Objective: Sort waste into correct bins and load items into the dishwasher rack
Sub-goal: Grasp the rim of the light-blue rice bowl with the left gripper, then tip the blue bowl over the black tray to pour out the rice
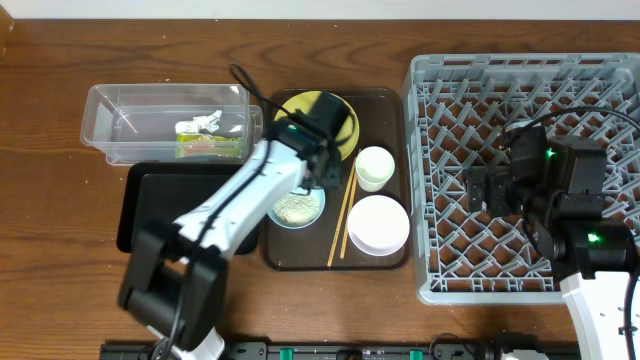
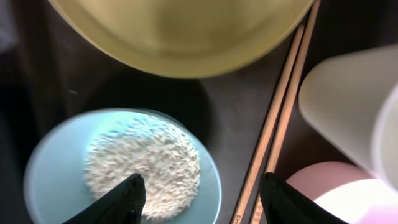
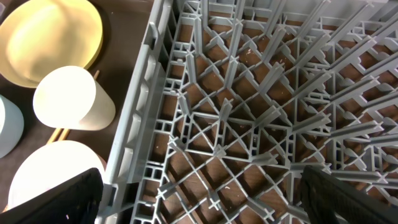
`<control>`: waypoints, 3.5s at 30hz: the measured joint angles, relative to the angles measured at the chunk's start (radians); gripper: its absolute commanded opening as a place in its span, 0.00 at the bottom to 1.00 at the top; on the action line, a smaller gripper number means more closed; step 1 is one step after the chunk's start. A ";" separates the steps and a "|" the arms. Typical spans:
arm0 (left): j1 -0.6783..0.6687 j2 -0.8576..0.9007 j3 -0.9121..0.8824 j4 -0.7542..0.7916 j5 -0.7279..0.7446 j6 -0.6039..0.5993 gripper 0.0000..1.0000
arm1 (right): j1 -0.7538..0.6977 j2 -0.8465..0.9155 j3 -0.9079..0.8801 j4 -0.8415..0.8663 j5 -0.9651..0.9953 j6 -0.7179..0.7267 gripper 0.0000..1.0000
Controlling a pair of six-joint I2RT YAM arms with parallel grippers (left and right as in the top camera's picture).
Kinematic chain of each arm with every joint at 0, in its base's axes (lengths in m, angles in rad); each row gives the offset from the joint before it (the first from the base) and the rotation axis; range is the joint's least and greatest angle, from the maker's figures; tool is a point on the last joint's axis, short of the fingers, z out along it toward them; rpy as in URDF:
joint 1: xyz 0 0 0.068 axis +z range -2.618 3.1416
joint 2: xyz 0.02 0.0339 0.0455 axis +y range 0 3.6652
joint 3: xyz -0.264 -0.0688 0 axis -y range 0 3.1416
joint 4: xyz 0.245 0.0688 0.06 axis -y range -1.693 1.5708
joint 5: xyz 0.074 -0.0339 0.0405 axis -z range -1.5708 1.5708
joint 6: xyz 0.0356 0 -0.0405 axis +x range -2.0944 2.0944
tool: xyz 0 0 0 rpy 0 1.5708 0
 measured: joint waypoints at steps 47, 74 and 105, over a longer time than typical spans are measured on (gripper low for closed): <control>-0.060 0.117 -0.044 -0.016 0.016 -0.003 0.06 | 0.000 0.000 0.000 0.000 0.000 0.000 0.99; 0.264 -0.269 -0.053 -0.202 0.254 0.295 0.06 | 0.000 0.000 0.000 -0.001 0.000 0.000 0.99; 1.141 -0.226 -0.438 -0.181 1.464 0.935 0.06 | 0.000 0.000 0.000 -0.006 0.000 0.000 0.99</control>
